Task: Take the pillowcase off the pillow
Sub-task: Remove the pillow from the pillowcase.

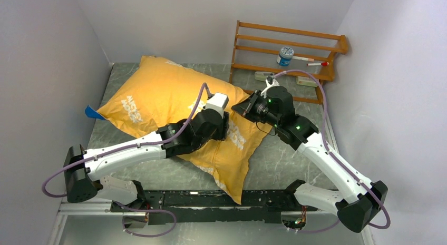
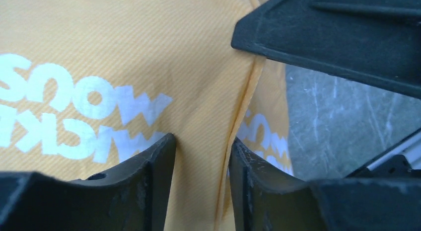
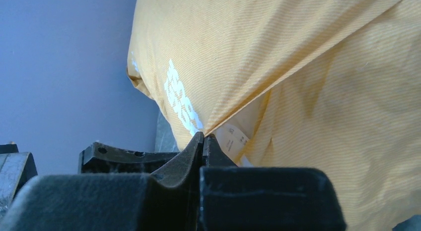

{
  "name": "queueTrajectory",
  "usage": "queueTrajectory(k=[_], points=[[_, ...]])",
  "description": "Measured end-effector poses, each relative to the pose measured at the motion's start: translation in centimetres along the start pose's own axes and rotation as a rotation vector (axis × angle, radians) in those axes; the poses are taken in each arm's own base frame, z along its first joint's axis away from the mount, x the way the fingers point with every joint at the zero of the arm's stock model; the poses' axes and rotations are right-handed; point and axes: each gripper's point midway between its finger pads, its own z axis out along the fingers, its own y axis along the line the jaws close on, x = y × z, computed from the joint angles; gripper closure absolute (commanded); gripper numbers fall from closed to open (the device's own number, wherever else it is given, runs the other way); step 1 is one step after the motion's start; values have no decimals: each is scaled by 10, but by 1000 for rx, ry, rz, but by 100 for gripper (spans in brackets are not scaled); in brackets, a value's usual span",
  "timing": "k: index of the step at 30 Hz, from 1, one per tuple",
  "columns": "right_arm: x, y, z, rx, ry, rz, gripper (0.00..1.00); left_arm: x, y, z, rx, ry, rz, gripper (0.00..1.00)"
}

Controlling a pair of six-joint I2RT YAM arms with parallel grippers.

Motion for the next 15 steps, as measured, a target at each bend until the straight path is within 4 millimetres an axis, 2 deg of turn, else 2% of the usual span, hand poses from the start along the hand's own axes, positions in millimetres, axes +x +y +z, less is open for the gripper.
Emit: queueTrajectory(k=[1, 2, 3, 4, 8, 10, 15], points=[[0, 0, 0, 2, 0, -1, 100, -1, 2, 0, -12, -7, -2, 72], [0, 0, 0, 0, 2, -1, 95, -2, 3, 0, -19, -12, -4, 83], [0, 0, 0, -1, 5, -2, 88, -4, 5, 0, -28, -19, -8, 92], [2, 1, -1, -6, 11, -5, 82, -6, 6, -1, -32, -28, -17, 95], [5, 9, -5, -59, 36, -41, 69, -16, 15, -11, -55, -63, -44, 95], [5, 11, -8, -72, 40, -63, 58, -21, 24, -14, -73, -77, -62, 95], [12, 1, -18, -51, 55, -116, 40, -16, 44, -14, -115, -68, -97, 95]])
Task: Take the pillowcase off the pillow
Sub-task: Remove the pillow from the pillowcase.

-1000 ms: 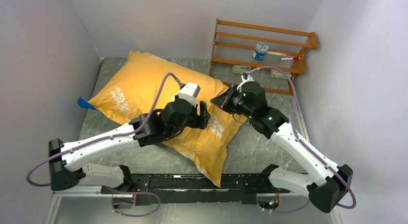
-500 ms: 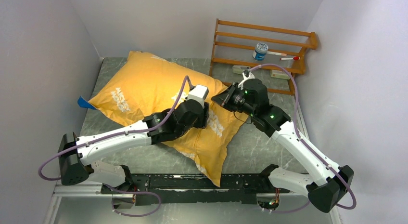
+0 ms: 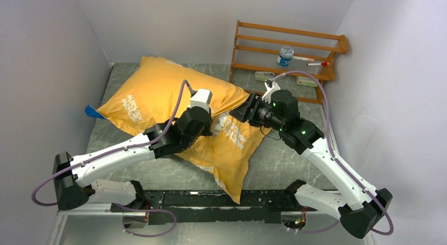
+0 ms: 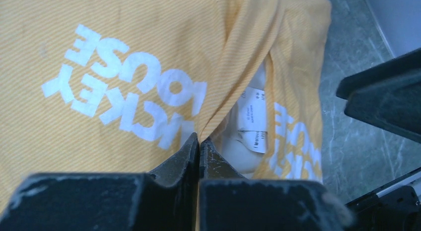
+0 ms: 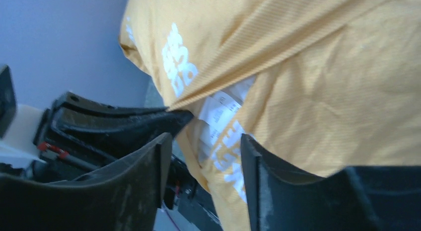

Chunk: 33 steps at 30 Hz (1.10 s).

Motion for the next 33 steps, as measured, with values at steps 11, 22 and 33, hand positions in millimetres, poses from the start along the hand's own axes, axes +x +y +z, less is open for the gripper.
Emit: queueTrajectory(k=[11, 22, 33], points=[[55, -42, 17, 151, 226, -64, 39, 20, 2, 2, 22, 56, -40, 95], [89, -33, 39, 273, 305, -230, 74, 30, 10, -1, 3, 86, -34, 95], [95, -86, -3, 444, 197, -159, 100, 30, 23, -2, -36, 95, -49, 95]])
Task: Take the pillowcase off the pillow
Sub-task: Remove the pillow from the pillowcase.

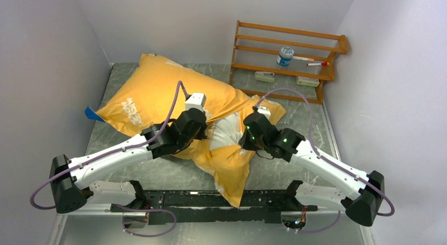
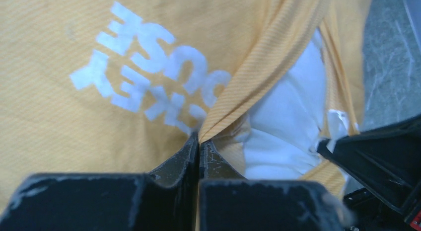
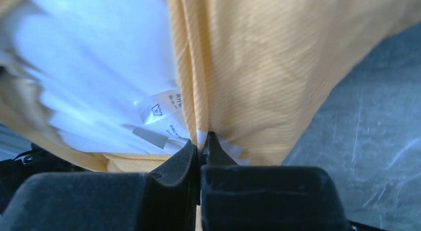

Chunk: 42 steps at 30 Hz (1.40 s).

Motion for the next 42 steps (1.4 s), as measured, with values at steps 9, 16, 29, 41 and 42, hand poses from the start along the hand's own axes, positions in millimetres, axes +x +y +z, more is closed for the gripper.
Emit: queueTrajectory(k=[9, 16, 29, 41, 42], points=[[42, -36, 8, 37, 38, 158, 100, 7, 40, 1, -107, 48, -6, 95], [66, -48, 38, 56, 60, 277, 100, 9, 80, -2, -104, 91, -55, 95], [-33, 4, -26, -94, -135, 29, 40, 19, 25, 6, 212, 181, 65, 95], [-92, -39, 44, 139, -71, -9, 44, 29, 4, 0, 265, 205, 94, 95], [-91, -39, 49, 143, -58, -18, 47, 29, 4, 0, 262, 204, 94, 95]])
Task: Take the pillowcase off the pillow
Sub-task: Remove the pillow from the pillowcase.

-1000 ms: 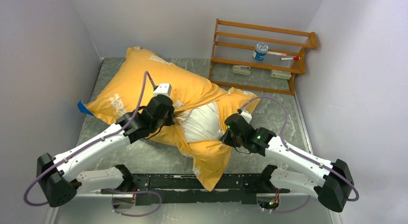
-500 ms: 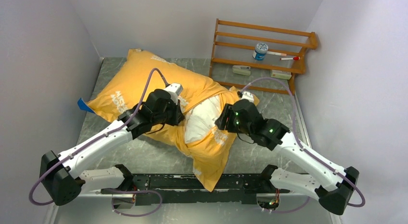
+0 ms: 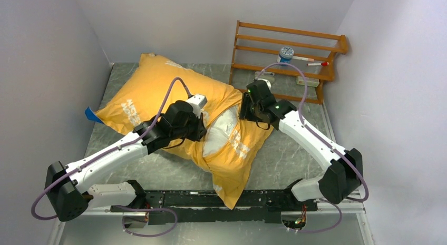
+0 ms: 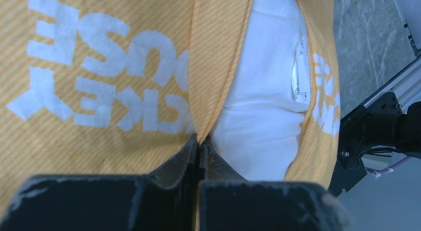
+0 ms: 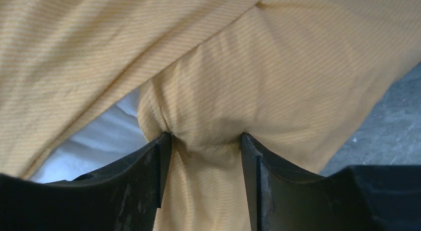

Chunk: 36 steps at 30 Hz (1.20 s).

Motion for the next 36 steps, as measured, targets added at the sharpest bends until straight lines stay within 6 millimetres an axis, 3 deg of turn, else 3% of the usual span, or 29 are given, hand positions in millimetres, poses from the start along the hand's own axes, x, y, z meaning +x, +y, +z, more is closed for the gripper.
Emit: queueTrajectory(k=[4, 9, 14, 18, 23, 28, 32, 36], points=[[-3, -3, 6, 20, 11, -16, 41, -1, 2, 0, -18, -7, -5, 95], [-19, -3, -4, -26, -10, -27, 32, -1, 3, -1, -27, -12, -7, 95], [-38, 28, -23, -182, -40, -34, 33, 0, 3, -1, -28, -9, -13, 95], [-32, 32, -17, -197, -7, -39, 41, 0, 3, -1, -29, -8, -20, 95], [-19, 8, 7, -56, 28, -56, 71, -1, 7, -2, -50, -15, -28, 95], [-19, -39, 6, 116, -30, -26, 98, -5, 19, -11, -130, -40, -53, 95], [-11, -76, 9, 146, -31, 61, 100, -10, 27, -20, -178, -72, -67, 95], [10, -78, 21, 101, 35, 97, 100, -12, 26, -22, -168, -82, -58, 95]])
